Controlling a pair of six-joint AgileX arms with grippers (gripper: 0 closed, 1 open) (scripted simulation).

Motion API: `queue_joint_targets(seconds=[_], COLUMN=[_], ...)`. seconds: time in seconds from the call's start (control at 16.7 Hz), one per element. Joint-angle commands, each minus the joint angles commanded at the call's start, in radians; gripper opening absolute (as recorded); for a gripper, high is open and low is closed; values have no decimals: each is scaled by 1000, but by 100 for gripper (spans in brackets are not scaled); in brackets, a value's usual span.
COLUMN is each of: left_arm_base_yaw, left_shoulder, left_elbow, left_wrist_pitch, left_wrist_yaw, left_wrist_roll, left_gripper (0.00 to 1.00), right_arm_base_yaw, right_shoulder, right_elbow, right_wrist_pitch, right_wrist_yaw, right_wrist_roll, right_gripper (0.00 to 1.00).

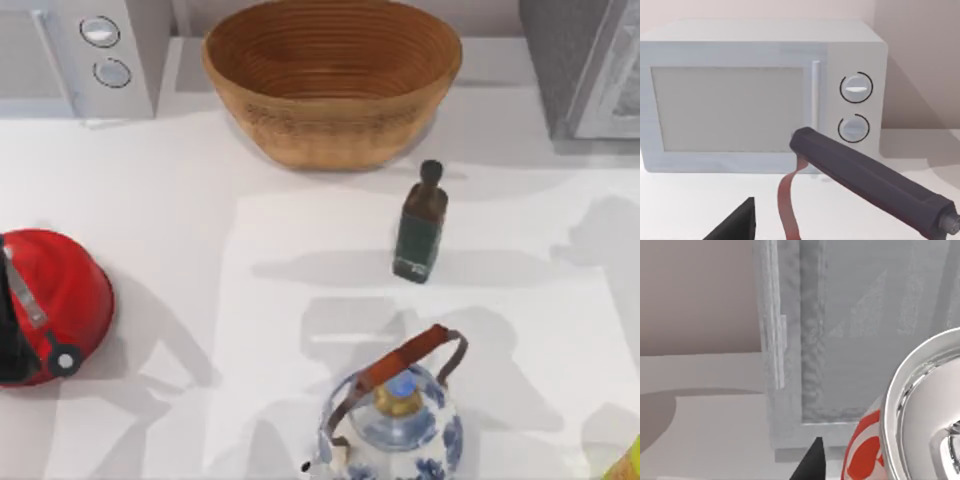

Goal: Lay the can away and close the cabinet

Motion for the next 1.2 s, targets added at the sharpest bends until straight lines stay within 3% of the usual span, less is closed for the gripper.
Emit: queue_joint_targets(seconds=[0.66,1.2], left_arm_base_yaw=[0,0], left_shoulder=[0,0], left_elbow=[0,0], left_wrist_pitch=[0,0], left_wrist_yaw=[0,0], left_wrist_roll=[0,0], left_gripper=[100,100], right_arm_base_yaw=[-64,-63], right_shoulder=[-842,-914], right_elbow=[-428,-468], right_wrist_pitch=[-203,-218], right_wrist_yaw=[-97,-114], right_wrist_roll=[-38,-46], right_gripper=[0,0])
